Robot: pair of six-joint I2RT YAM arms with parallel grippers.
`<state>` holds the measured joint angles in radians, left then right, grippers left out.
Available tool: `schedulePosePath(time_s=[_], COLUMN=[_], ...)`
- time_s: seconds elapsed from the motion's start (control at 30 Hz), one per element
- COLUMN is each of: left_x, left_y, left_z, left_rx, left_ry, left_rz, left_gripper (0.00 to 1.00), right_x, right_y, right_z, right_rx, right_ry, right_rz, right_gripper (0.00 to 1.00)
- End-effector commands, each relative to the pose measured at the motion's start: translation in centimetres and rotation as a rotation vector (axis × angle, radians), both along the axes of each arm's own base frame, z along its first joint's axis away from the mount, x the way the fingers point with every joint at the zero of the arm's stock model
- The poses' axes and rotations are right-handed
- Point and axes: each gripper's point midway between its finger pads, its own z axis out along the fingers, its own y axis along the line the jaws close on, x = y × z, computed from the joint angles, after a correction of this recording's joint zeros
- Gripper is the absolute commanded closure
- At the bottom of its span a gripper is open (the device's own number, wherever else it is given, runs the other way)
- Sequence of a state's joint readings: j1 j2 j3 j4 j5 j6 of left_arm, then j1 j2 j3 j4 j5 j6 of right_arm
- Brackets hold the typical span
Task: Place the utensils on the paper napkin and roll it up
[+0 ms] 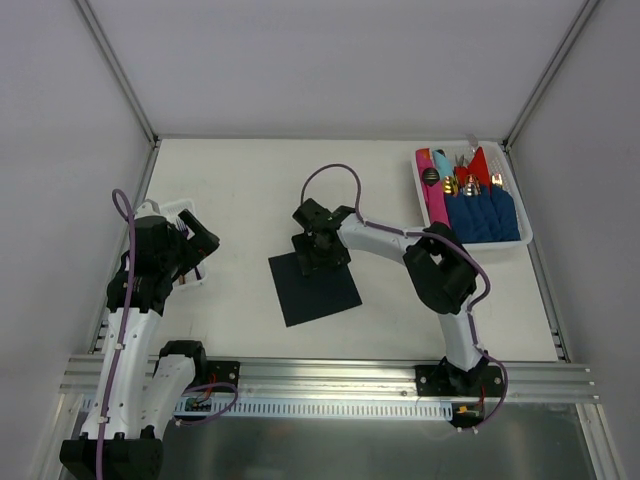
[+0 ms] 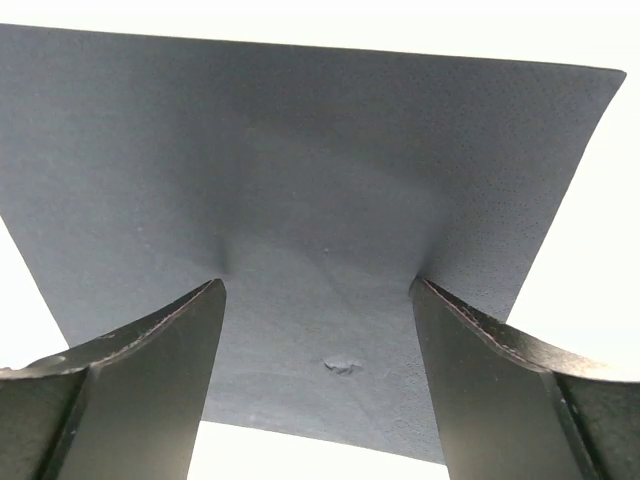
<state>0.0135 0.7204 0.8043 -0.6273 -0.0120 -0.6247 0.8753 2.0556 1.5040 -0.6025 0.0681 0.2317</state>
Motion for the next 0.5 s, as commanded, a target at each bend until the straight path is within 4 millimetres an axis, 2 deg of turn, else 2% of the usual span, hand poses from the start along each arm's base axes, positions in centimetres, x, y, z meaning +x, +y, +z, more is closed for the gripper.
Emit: schedulePosePath(time_s=[0.0, 0.07, 0.23, 0.43, 0.47], left_x=[0.1, 0.2, 0.5, 0.9, 1.0], left_y=[0.2, -0.1, -1.2, -1.7, -1.8], left_z=[0.3, -0.1, -1.3, -1.9, -1.9], left_rx=[0.025, 0.024, -0.003, -0.014, -0.018], left_ry=[-0.009, 0.006, 0.067, 0.103, 0.108], left_rz=[-0.010, -0.031, -0.102, -0.136, -0.138], left_gripper=[0.01, 0.01, 0.01, 0.01, 0.01], right_x=[0.4, 0.4, 2.3, 4.4, 5.1], right_y=[-0.4, 0.2, 0.9, 0.7, 0.9], right_z=[-1.9, -1.6, -0.6, -1.2, -0.8], right_rx=[-0.036, -0.010, -0.026, -0.034, -0.029], right_ry=[0.026, 0.033, -0.024, -0.021, -0.037], right_rz=[0.163, 0.238, 0.430, 0.467, 0.460], right_gripper=[0.19, 0.17, 0.15, 0.15, 0.15])
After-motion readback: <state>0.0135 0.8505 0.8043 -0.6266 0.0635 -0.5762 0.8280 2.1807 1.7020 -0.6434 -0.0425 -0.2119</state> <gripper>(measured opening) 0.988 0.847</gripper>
